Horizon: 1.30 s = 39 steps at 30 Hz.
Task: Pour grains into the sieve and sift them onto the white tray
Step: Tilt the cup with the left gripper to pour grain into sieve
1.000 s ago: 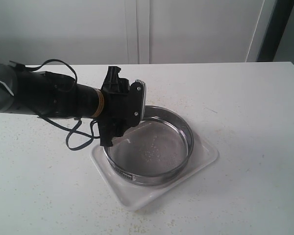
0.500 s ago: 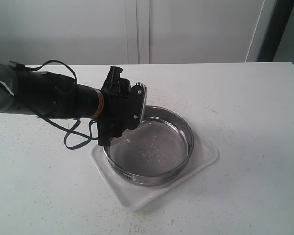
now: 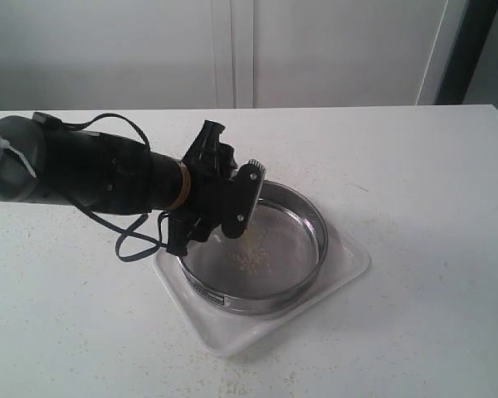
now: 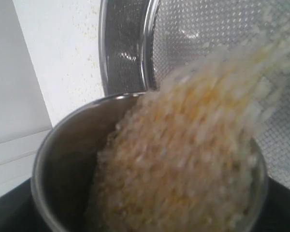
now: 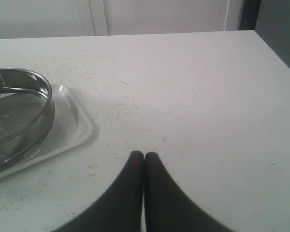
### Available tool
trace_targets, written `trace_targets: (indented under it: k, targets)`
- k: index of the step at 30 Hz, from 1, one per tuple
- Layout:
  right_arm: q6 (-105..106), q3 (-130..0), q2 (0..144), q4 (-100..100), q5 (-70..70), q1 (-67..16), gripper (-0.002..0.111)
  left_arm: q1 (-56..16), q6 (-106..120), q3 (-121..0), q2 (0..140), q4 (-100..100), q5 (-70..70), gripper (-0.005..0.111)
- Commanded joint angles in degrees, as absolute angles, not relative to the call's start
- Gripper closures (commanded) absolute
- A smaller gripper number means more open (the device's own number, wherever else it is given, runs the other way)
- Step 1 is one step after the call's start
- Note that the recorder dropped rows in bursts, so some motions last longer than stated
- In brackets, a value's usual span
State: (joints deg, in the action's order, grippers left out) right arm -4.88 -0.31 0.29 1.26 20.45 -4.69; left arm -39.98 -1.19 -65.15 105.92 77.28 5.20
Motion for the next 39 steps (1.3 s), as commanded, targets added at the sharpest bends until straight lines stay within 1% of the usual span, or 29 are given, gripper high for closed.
trace_targets:
  k: [1, 7, 39]
  targets:
    - [-4.9, 0.0, 0.0, 1.3, 19.6, -4.5, 0.108, -40.1, -1.0, -65.7, 105.4, 77.7, 2.9, 0.107]
    - [-4.9, 0.0, 0.0, 1.3, 19.6, -4.5, 0.108, -40.1, -0.5, -65.7, 105.4, 77.7, 2.9, 0.107]
    - [-4.9, 0.0, 0.0, 1.3, 19.6, -4.5, 0.108, -40.8, 19.4, -65.7, 105.4, 77.7, 4.7, 0.107]
